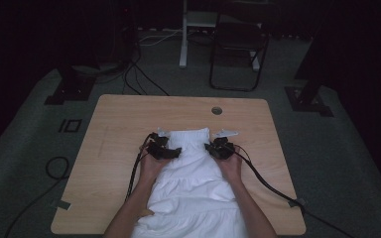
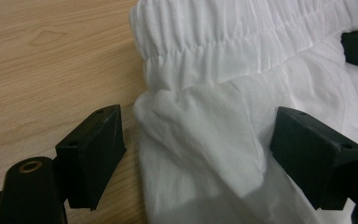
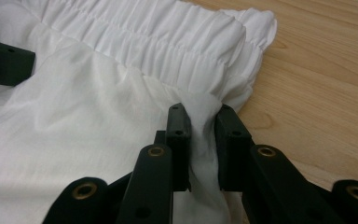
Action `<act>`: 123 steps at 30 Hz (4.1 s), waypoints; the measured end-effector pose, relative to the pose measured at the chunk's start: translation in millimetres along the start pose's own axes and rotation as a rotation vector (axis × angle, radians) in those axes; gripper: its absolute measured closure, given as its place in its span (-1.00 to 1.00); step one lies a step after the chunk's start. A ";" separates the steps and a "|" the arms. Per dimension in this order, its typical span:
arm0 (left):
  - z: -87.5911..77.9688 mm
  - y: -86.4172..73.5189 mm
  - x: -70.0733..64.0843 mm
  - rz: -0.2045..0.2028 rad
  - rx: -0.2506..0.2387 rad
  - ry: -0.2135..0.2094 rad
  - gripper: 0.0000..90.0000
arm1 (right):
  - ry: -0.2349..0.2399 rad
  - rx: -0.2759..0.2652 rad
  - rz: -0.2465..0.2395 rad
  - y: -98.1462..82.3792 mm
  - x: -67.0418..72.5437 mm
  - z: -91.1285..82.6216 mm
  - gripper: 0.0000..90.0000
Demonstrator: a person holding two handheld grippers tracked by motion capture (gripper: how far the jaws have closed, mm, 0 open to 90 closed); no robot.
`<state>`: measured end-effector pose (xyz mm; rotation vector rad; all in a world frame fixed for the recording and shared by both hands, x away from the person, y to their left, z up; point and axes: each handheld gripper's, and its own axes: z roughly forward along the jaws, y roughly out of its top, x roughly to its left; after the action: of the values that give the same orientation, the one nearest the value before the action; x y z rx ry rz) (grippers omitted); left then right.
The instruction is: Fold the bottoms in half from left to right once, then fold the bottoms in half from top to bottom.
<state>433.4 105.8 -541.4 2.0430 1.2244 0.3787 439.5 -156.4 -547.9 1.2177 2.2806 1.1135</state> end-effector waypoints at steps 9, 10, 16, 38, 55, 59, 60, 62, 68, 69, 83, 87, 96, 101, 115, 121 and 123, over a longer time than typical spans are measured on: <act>0.3 2.7 -7.4 0.061 0.022 0.043 -0.16 | -0.005 -0.001 0.009 -0.1 0.8 0.0 0.72; 0.3 3.7 -9.1 0.068 0.026 0.044 -0.16 | -0.005 -0.001 0.009 -0.1 0.8 0.0 0.72; -0.6 4.0 -10.9 0.058 0.023 0.013 0.30 | -0.008 -0.002 0.012 -0.3 1.2 -0.1 0.72; 1.4 4.3 -4.5 -0.001 0.012 -0.075 0.79 | -0.038 0.001 0.063 2.9 5.8 2.8 0.85; -77.6 107.0 -1.2 0.120 -0.253 -0.030 0.82 | 0.051 -0.221 0.093 99.2 -19.0 -63.8 0.90; -106.7 134.3 -11.5 0.147 -0.336 -0.026 0.81 | 0.054 -0.323 0.095 128.0 -21.4 -95.7 0.89; -112.0 135.2 -14.6 0.148 -0.347 -0.037 0.81 | 0.061 -0.340 0.095 131.5 -20.8 -103.8 0.89; -118.5 131.6 -20.7 0.170 -0.349 -0.044 0.81 | 0.068 -0.339 0.077 132.3 -19.2 -115.4 0.89; -133.0 103.8 -39.7 0.212 -0.336 -0.101 0.81 | 0.125 -0.291 0.033 103.6 -11.4 -138.3 0.88; -135.4 98.6 -44.0 0.233 -0.330 -0.101 0.81 | 0.124 -0.277 0.017 96.8 -8.6 -142.0 0.88; -136.0 -18.0 -79.3 0.253 -0.181 -0.223 0.79 | 0.210 -0.142 -0.020 -14.7 34.2 -162.3 0.87; -117.6 -57.4 -84.8 0.237 -0.050 -0.242 0.78 | 0.216 -0.041 -0.010 -49.6 48.1 -150.5 0.87; -96.0 -84.6 -84.6 0.228 0.016 -0.204 0.77 | 0.193 0.044 0.070 -84.7 51.6 -121.4 0.34; -92.7 -86.4 -85.3 0.237 0.017 -0.186 0.76 | 0.132 0.073 0.080 -83.2 50.4 -115.8 0.05; -67.3 -66.9 -63.2 0.228 0.000 -0.131 0.73 | 0.111 0.097 -0.013 -67.0 51.7 -92.3 0.72; -50.6 -43.9 -42.5 0.248 0.007 -0.051 0.71 | 0.081 0.101 -0.007 -38.8 42.3 -60.6 0.74; -44.3 -34.7 -33.3 0.243 0.015 -0.035 0.71 | 0.075 0.101 -0.008 -34.8 41.0 -56.1 0.73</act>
<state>368.8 106.4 -531.2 2.2090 0.9628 0.4470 363.0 -162.0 -535.4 1.2224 2.4220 1.0705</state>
